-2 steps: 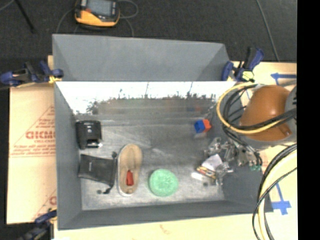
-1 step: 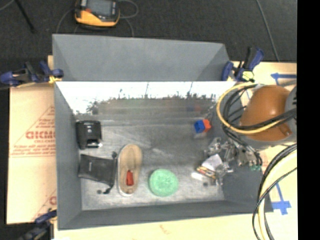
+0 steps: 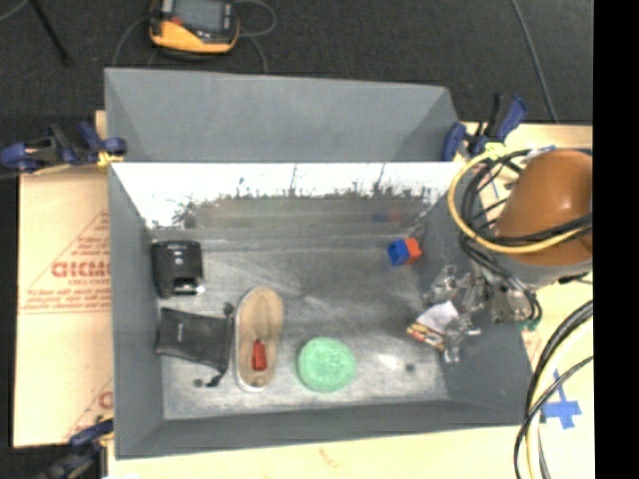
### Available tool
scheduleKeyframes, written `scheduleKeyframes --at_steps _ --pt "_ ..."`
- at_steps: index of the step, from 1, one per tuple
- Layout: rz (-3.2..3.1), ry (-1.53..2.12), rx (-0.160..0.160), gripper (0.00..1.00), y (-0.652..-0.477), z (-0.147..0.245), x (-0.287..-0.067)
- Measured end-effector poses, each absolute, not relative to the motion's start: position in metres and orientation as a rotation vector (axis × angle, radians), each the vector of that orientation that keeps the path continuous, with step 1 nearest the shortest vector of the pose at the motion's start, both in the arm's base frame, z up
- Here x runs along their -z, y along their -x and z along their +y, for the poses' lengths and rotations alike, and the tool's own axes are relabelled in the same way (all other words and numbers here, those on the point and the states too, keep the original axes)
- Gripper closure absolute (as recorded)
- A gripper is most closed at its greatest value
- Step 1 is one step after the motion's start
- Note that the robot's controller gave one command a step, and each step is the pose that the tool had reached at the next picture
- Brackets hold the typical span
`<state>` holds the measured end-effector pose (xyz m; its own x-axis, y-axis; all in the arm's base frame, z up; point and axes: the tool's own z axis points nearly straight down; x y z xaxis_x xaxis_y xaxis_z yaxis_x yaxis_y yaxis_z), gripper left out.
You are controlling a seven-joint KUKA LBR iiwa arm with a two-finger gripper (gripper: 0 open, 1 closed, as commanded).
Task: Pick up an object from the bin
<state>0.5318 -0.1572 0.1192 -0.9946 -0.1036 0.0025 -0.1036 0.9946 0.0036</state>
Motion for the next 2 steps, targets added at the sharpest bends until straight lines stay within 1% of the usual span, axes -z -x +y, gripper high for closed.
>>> scheduleKeyframes --at_steps 1,2 --pt "-3.136 -0.246 -0.003 1.0 -0.5359 -0.1508 -0.1768" --pt "-3.141 -0.175 -0.001 1.0 -0.5304 -0.1454 -0.1835"
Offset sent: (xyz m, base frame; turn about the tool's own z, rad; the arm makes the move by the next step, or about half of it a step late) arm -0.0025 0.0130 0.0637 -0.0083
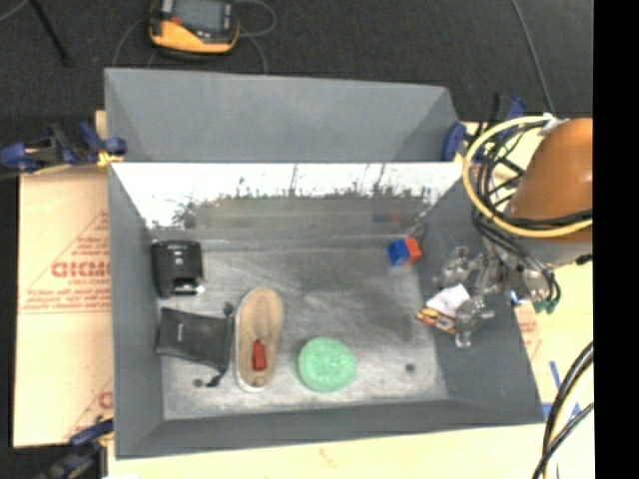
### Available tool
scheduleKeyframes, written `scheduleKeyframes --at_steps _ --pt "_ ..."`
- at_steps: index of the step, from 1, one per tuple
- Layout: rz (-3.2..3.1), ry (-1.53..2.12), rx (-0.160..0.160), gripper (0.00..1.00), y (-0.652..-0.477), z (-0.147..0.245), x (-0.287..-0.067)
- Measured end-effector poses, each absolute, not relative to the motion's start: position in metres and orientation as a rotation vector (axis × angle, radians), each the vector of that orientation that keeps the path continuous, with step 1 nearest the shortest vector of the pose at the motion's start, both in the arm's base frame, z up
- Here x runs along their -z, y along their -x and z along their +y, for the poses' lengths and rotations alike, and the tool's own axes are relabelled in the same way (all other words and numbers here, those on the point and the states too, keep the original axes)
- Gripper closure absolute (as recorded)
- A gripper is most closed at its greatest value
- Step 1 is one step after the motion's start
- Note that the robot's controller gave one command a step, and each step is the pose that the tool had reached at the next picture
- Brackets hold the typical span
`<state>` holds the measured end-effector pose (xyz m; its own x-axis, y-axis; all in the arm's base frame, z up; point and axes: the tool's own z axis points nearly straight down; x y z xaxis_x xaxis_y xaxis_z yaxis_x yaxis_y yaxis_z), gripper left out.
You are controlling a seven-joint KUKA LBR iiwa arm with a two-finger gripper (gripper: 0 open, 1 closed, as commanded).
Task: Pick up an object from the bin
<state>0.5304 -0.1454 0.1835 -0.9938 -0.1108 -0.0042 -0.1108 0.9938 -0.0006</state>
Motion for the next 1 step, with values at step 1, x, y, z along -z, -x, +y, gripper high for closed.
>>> scheduleKeyframes --at_steps 1 --pt "3.139 0.173 -0.001 1.0 -0.5337 -0.1457 -0.2344"
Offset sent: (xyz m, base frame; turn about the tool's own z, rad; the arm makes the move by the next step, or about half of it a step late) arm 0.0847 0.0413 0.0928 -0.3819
